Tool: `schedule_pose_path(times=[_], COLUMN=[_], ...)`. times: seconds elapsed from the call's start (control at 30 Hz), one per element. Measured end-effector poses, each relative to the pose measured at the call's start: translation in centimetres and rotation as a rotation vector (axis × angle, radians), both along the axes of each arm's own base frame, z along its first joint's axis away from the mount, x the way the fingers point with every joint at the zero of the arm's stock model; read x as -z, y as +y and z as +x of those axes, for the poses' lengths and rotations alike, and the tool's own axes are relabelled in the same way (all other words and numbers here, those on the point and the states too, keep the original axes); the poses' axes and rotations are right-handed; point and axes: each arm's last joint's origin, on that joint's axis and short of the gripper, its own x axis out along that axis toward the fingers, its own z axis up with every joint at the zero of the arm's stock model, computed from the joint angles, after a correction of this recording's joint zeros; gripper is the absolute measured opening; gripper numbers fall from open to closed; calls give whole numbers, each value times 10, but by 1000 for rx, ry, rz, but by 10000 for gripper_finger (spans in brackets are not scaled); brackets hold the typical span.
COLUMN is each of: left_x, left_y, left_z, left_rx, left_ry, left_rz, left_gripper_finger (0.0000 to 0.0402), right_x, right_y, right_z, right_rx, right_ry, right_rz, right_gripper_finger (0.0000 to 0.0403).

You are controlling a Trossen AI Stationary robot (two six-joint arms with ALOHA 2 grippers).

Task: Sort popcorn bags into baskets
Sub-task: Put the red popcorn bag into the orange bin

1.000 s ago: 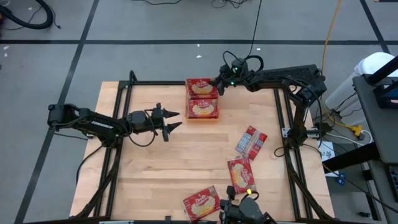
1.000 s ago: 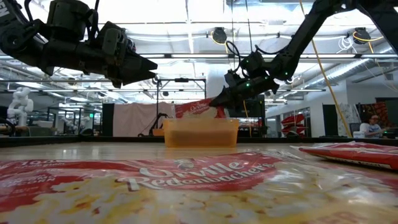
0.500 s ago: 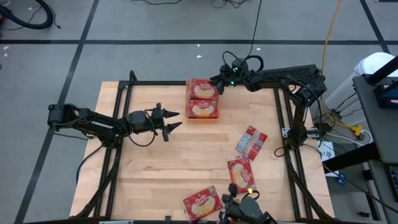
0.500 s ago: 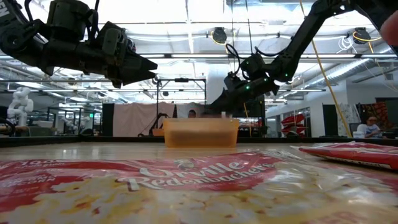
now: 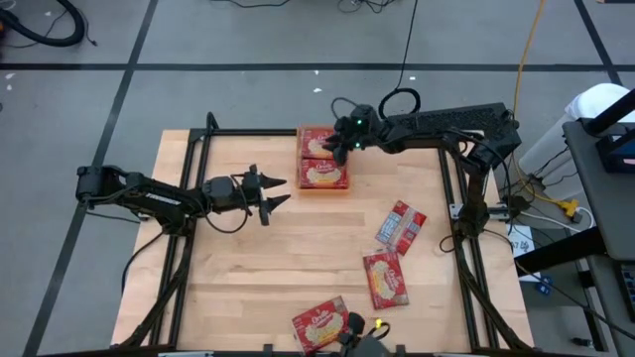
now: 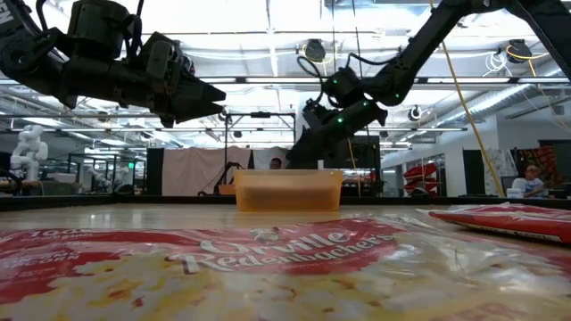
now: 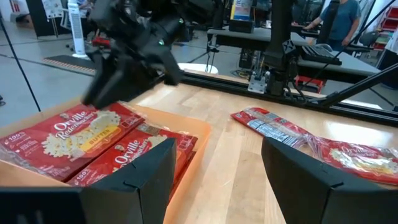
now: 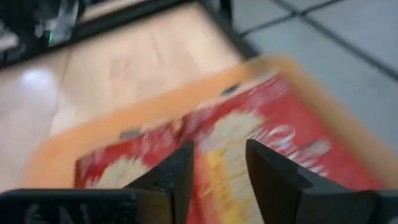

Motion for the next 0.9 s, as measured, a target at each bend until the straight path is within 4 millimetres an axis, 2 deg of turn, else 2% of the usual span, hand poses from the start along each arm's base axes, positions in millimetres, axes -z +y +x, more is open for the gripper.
schedule_pose_path(times=[0.17,0.3,0.43,0.6,0.9], left_x=[0,0,0,0,0], left_y=[0,0,0,0,0], left_z=[0,0,0,0,0], left_rx=[0,1,2,2,2], left_ry=[1,4,7,7,9], left_rz=[2,15,25,28,37], left_gripper_finger=[241,241,241,241,241], right_x=[8,10,11,18,9], right_y=[8,0,-10,-22,-37], right_z=[0,-6,-13,-20,-25], right_rx=[31,92,117,165,213], right_ry=[136,208,216,246,166], right_rz=[-40,-134,-151,-185,-242], right_gripper_finger=[87,45,15,3,4])
